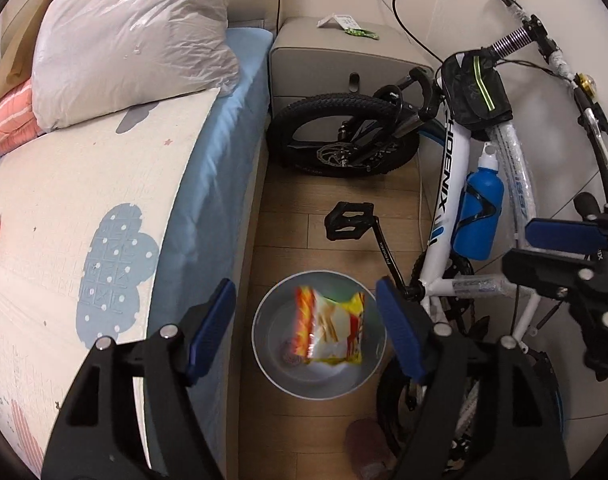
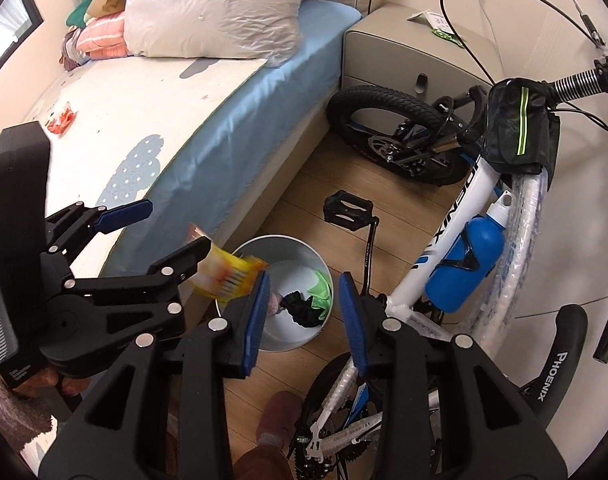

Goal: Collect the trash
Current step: 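Move both tools back over the mat toward the milk carton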

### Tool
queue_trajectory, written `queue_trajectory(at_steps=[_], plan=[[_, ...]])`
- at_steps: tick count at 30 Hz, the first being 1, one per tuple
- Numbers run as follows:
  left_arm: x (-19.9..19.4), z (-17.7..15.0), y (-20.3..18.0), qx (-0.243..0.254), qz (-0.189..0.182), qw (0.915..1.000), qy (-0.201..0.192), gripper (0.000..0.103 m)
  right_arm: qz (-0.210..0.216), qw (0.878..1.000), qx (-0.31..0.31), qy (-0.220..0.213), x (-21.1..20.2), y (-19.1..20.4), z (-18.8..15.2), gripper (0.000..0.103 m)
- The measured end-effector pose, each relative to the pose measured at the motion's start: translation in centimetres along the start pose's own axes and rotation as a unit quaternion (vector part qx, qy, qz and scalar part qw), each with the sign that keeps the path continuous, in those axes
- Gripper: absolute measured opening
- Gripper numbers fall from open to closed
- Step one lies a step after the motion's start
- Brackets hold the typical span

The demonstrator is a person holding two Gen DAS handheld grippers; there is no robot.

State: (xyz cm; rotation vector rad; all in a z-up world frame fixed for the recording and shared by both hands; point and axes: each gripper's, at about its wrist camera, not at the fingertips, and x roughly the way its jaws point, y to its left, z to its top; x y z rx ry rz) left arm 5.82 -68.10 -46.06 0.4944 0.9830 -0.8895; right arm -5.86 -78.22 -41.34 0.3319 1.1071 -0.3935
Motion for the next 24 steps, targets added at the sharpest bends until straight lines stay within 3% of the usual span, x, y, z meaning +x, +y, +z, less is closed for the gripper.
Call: queue_trajectory(at_steps=[8,15,19,24], plan=[[-2.3,-1.9,3.5,-0.04,0.019,0.9989,0.016,0.073,0.001,0.999,-0.033,-0.003,-1.1,2.8,0.7,0.034],[-7.1,-5.6,10.2,-0.106,0.06,0.9924,0.013,0.073,0.034,0.995,-0.096,-0.016,-2.5,10.9,2.6,0.034],[-10.8,-8.6,15.4,-0.16,0.096,0.9825,0.008,0.073,0.065,0.987,-0.146,-0.017,-3.0,17.6,3.2,0.035],[-16.4,-13.7,22.8,-0.231,0.149,0.9614,0.003,0.073,0.106,0.97,-0.217,-0.022,-4.0,27.5,3.5,0.038]])
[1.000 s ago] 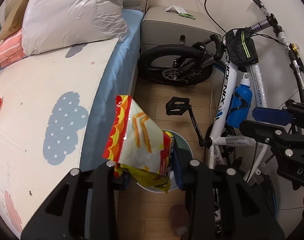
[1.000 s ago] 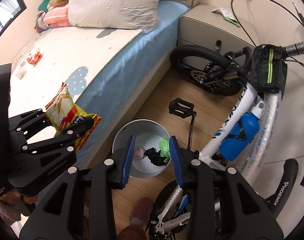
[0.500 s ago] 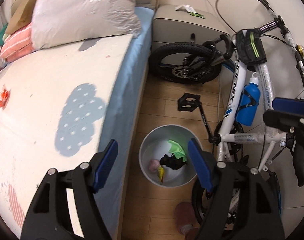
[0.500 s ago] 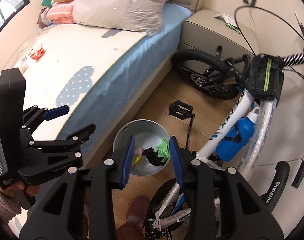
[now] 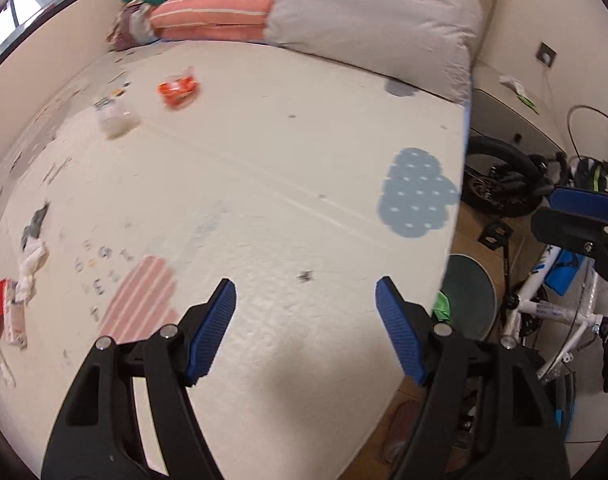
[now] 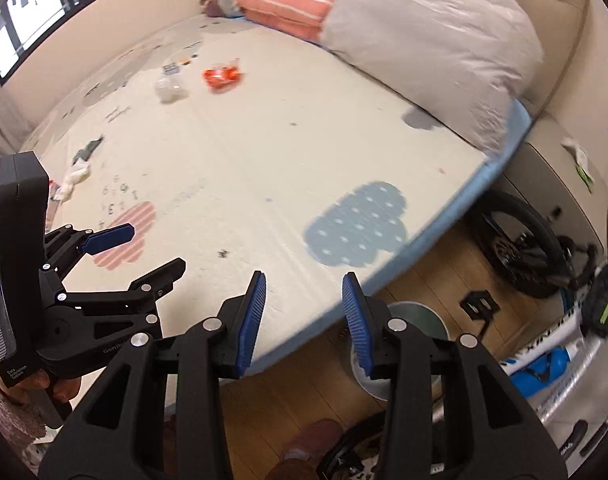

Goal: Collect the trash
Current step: 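Move both tools back over the mat toward the milk carton, then grasp the white tissue with the left tool while the right tool grasps the milk carton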

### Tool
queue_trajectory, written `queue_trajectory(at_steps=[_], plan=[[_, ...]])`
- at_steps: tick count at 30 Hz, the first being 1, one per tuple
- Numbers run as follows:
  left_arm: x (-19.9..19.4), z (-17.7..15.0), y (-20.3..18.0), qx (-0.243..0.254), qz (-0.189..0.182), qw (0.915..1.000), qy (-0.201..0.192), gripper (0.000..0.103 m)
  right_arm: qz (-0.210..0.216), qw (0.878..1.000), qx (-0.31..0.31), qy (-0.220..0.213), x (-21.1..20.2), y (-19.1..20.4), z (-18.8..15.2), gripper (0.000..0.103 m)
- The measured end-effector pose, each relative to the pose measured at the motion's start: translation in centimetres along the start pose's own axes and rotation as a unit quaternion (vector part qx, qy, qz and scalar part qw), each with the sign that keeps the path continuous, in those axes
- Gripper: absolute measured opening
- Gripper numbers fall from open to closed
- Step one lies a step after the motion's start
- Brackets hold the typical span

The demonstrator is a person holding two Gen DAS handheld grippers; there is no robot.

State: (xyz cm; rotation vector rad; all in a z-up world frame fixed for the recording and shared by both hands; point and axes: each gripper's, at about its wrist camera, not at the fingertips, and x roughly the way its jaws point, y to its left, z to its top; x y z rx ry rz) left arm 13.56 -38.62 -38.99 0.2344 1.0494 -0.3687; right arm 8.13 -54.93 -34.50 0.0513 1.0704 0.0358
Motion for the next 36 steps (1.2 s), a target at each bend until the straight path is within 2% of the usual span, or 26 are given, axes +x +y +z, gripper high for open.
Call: queue_trajectory(at_steps=[4,8,11,18,21,24,28,33,36], plan=[[-2.7,-1.7,8.9,-0.06,0.053,0.9968,-0.003,0.073,0.037,0.997,-0.064,-0.007,0.8,8.6,3.3,0.038],[-5.4,-4.4,17.5,-0.127,0.102,0.9866,-0.005,0.073,0.08,0.989,-0.125,-0.012,1.8,17.6,5.8,0.038],[-7.5,-6.8,23.3,-0.175,0.137,0.9751,-0.005,0.073,0.109,0.979,-0.17,-0.015,2.4,24.5,7.2,0.038],[-11.8,-13.0,35.5,-0.27,0.202,0.9414,0.005,0.073,0.168,0.954,-0.248,-0.013,3.9,39.7,8.8,0.039],[-13.1,-15.2,39.5,-0.296,0.223,0.9288,0.006,0.073,0.187,0.945,-0.267,-0.012,4.5,44.8,8.8,0.046],[-13.7,-17.0,42.9,-0.317,0.237,0.9183,0.003,0.073,0.197,0.937,-0.288,-0.01,5.5,49.2,8.6,0.048],[-13.6,-18.6,46.4,-0.341,0.252,0.9058,0.001,0.073,0.2,0.931,-0.305,-0.006,7.2,54.1,8.5,0.059],[-12.4,-20.2,49.7,-0.37,0.258,0.8926,-0.001,0.073,0.192,0.928,-0.32,-0.006,9.5,58.4,8.8,0.071],[-11.2,-20.9,51.2,-0.382,0.256,0.8882,0.001,0.073,0.184,0.927,-0.328,-0.001,11.3,60.4,8.7,0.072]])
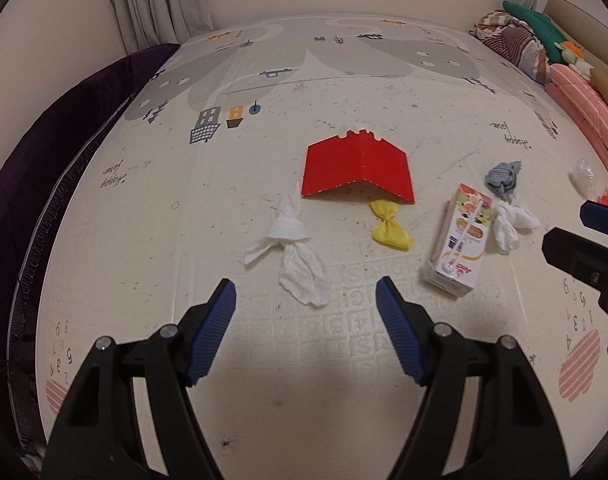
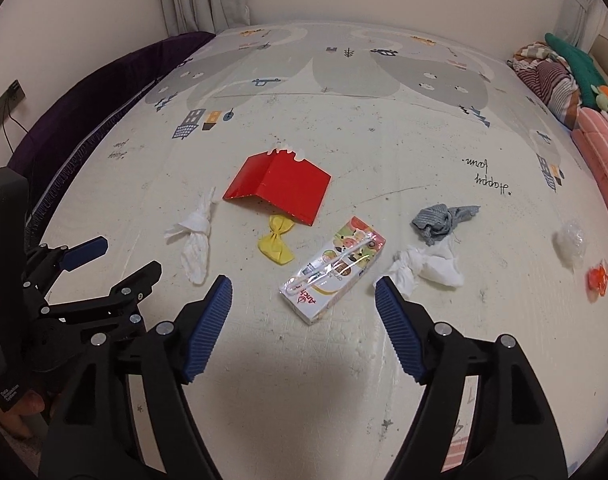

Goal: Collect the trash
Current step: 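Grasp the white tissue with the left tool while the right tool grasps the milk carton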

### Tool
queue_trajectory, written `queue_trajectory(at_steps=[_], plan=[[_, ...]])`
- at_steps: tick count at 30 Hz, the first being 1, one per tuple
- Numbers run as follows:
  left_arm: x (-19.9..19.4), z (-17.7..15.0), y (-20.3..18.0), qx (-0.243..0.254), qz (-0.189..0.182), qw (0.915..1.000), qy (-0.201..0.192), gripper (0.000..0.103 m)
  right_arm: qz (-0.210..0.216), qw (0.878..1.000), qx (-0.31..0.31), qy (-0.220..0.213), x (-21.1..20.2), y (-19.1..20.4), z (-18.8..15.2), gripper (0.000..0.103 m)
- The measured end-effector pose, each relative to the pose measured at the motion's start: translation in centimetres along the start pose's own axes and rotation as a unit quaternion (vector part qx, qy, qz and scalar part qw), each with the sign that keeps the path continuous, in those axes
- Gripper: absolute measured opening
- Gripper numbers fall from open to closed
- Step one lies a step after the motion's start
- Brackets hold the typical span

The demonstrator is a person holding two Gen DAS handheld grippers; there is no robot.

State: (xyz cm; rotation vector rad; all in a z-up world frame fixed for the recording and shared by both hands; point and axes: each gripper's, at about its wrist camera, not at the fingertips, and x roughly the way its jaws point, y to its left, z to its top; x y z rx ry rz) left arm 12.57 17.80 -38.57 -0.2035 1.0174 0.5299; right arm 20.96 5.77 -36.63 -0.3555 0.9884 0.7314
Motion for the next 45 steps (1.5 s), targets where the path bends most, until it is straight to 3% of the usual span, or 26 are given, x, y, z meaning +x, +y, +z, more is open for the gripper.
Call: queue_trajectory(at_steps=[12,18,20,21,22,25,28,33,45], plan=[[8.4,0.6,1.0,-0.007,0.001,0.9997,0.022,0.073,-0.036,0.997,0.023,0.062,9.6,0.3,-0.2,0.075],[11.9,0.6,0.7,0.005,0.0,0.9994,0.034,0.072,-0.05,0.995,0.04,0.08,12.4,0.3,-1.1,0.075],[12.6,0.5,0.6,0.006,0.001,0.9993,0.038,0.063,-0.052,0.994,0.044,0.086,13.0,0.1,-1.3,0.075],[12.9,0.4,0.6,0.007,-0.005,0.999,0.044,0.044,-0.053,0.994,0.045,0.09,13.3,-0.1,-1.4,0.075],[13.1,0.3,0.6,0.006,-0.016,0.9987,0.049,0.034,-0.055,0.993,0.045,0.093,13.5,-0.1,-1.5,0.075],[12.8,0.2,-0.1,0.017,-0.022,0.9986,0.046,0.018,-0.049,0.993,0.046,0.101,14.1,-0.5,-1.7,0.071],[12.3,0.1,-0.9,0.029,-0.021,0.9984,0.043,0.015,-0.038,0.993,0.045,0.102,14.1,-0.7,-1.5,0.061],[10.6,-0.1,-1.7,0.041,-0.026,0.9983,0.034,0.014,-0.031,0.994,0.048,0.092,12.7,-1.3,-1.2,0.049],[4.8,0.2,-3.9,0.065,-0.038,0.9972,0.003,0.014,-0.033,0.996,0.06,0.053,6.6,-3.5,-1.8,0.048]])
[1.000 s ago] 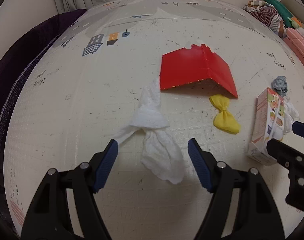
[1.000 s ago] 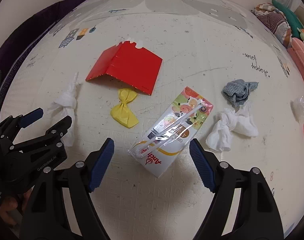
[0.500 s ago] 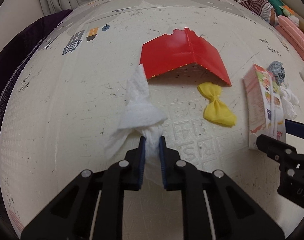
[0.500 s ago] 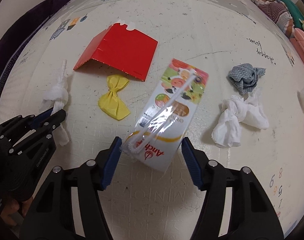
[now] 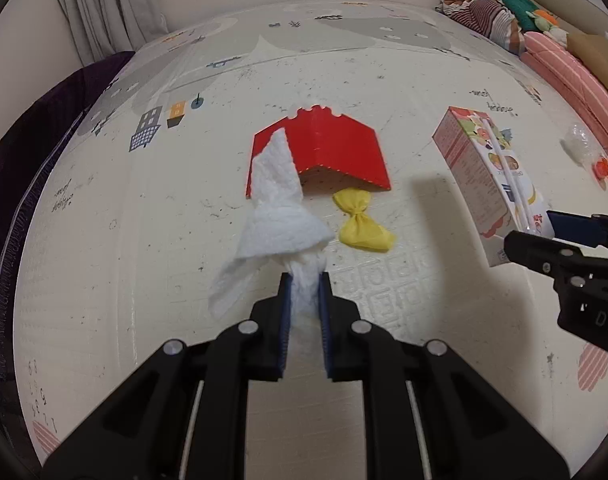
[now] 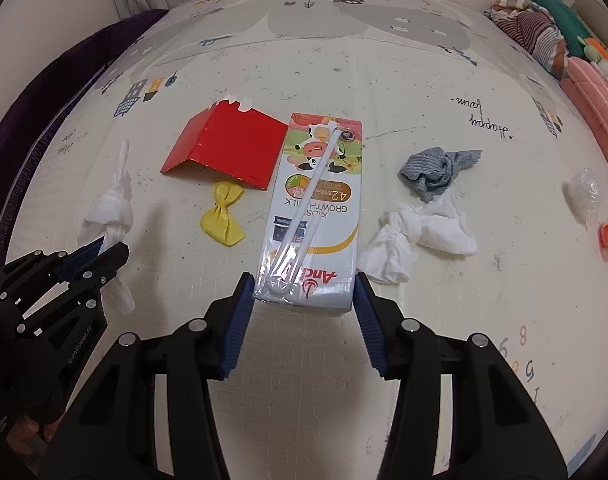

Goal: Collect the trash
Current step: 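Grasp the white tissue with the left tool while the right tool grasps the milk carton, then carry tissue and milk carton to the grey bin and release both inside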

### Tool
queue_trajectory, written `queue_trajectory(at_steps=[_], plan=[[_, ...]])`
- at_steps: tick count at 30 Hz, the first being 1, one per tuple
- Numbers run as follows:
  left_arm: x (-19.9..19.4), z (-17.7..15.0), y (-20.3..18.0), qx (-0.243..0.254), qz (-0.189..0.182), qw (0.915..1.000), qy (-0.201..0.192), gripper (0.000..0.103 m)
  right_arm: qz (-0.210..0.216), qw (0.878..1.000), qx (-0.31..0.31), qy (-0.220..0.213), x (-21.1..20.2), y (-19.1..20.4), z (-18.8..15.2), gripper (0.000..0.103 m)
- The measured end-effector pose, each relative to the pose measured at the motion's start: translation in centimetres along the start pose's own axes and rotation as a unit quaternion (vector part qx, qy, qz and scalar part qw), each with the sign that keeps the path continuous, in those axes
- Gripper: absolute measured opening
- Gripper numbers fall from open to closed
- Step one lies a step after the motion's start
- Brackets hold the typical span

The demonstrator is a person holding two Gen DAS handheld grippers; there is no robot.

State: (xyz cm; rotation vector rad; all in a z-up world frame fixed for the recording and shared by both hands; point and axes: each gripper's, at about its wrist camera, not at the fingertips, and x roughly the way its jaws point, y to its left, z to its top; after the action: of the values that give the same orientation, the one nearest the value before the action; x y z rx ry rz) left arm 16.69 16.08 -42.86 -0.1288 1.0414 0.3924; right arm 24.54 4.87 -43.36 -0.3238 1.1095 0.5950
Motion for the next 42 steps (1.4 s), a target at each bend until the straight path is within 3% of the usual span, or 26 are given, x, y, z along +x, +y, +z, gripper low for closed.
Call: queue_trajectory(at_steps=[9,15,20,26,33,42], plan=[[-4.6,-0.1,-5.6,0.054,-0.027,0.998,-0.017,0.014,-0.011,0.998,0.048,-0.028,-6.2,-5.0,-3.6,0.048],[-7.8,-0.6,-12.1,0.1,-0.055,0.9931,-0.027,0.014,-0.032,0.994,0.092,-0.043,-10.9,-10.6,-7.7,0.048],[-10.7,-1.7,-18.8,0.142,-0.078,0.9861,-0.038,0.014,-0.061,0.988,0.134,-0.052,-15.3,-17.1,-13.0,0.048],[-13.9,-4.4,-28.8,0.187,-0.123,0.9735,-0.046,0.014,-0.11,0.973,0.195,-0.051,-21.0,-26.1,-21.8,0.048],[-17.9,-8.6,-41.5,0.266,-0.192,0.9435,-0.05,0.014,-0.181,0.939,0.289,-0.029,-27.3,-35.6,-34.1,0.048],[-20.9,-16.0,-55.0,0.375,-0.259,0.8894,-0.038,0.014,-0.224,0.883,0.412,0.004,-30.6,-42.5,-48.4,0.048]])
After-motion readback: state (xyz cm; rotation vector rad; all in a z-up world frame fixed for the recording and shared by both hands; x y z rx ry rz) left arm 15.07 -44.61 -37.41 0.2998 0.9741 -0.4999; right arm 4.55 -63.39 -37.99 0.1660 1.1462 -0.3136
